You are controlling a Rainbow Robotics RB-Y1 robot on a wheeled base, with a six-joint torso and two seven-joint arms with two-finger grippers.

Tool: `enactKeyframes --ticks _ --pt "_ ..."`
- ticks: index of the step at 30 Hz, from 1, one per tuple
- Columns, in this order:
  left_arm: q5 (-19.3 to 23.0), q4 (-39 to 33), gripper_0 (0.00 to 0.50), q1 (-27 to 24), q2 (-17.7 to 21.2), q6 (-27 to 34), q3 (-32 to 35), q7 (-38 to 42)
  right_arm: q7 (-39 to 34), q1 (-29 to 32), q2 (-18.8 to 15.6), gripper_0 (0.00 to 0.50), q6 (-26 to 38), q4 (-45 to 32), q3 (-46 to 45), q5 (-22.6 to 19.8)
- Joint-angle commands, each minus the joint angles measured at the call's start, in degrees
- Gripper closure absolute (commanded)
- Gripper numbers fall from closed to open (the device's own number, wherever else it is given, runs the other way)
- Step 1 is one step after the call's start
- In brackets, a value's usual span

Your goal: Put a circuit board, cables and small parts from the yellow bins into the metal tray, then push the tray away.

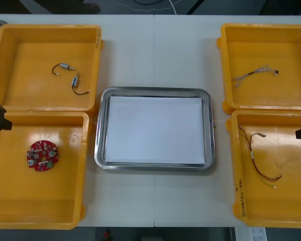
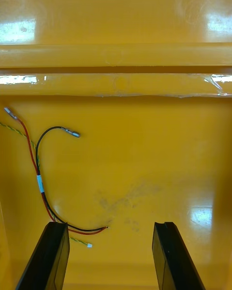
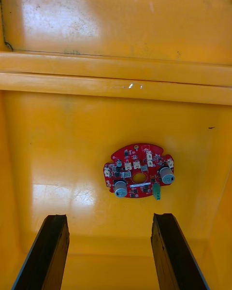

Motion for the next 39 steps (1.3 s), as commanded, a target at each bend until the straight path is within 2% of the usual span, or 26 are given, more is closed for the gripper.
enactKeyframes --ticks 1,16,17,20,25,29,39 --pt "0.36 -0.54 0.000 0.70 2.58 0.34 1.08 -3.36 -1.76 -0.13 -2.13 0.000 0.15 -0.52 0.44 -0.25" --pt "0.36 -0.54 0.000 0.70 2.58 0.34 1.08 -3.36 -1.76 -0.13 -2.13 0.000 0.15 -0.52 0.44 -0.25" --pt "0.36 -0.54 0.000 0.70 2.58 0.34 1.08 -3.36 -1.76 -1.62 -3.71 0.000 0.15 -0.70 0.00 0.01" --pt "0.01 0.87 0.000 2.89 0.74 0.34 -0.41 -3.27 -1.67 -2.32 -4.86 0.000 0.15 -1.14 0.26 -0.78" --pt "-2.10 0.96 0.000 3.68 0.30 0.34 -1.38 -3.18 -2.20 -1.71 -4.77 0.000 0.15 -2.72 0.79 -1.13" --pt "-4.83 0.96 0.000 3.86 0.30 0.34 -3.40 -3.00 -2.73 -1.27 -3.36 0.000 0.15 -3.07 2.20 -1.22" --pt "-4.83 1.04 0.000 10.28 0.04 -11.49 -4.54 -2.74 -4.49 1.72 1.38 0.000 0.15 -8.43 6.59 2.03"
